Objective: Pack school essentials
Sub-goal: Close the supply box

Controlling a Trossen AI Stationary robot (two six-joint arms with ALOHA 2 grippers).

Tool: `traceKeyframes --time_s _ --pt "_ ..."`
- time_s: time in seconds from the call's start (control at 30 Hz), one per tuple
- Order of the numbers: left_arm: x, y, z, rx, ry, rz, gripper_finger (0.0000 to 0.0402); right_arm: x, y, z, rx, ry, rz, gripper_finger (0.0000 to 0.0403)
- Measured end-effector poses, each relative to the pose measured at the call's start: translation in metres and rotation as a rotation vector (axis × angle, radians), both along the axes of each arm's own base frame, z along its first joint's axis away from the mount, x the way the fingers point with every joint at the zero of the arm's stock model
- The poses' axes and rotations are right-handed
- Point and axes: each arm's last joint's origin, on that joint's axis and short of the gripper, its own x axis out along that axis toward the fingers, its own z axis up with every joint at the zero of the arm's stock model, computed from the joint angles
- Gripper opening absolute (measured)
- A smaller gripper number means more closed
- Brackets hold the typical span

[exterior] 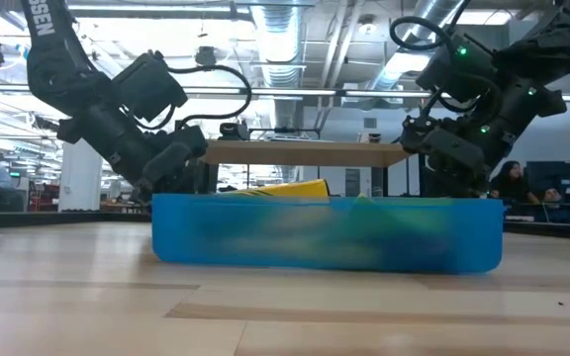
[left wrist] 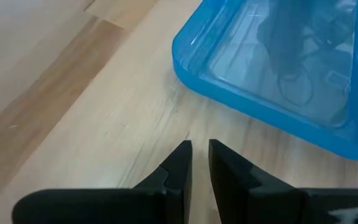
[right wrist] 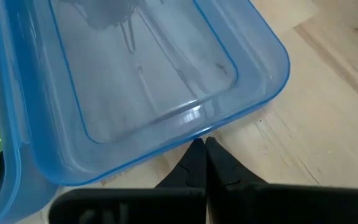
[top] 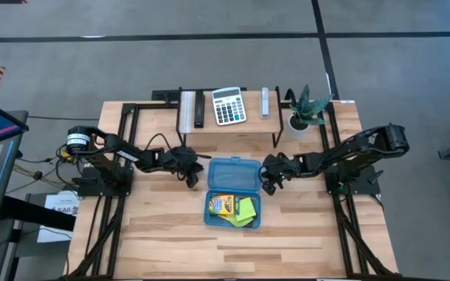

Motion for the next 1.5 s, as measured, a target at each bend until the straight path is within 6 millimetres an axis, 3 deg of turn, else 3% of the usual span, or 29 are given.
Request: traceKeyframes --time_s 0.37,0.63,1.5 --pt "0.008 0.001 0.007 0.008 -0.032 -0.004 0.0043 0.003 -0.002 0.003 -0.016 -0.047 -0.025 0.0004" --pt "0.006 0.002 0.003 0.014 0.053 0.031 0.0043 0.004 -0.002 0.004 -0.022 -0.050 -0.015 0.0004" --pt "0.011 0.002 0.009 0.042 -0.020 0.007 0.0043 0.005 -0.004 0.005 -0.043 -0.066 0.001 0.0004"
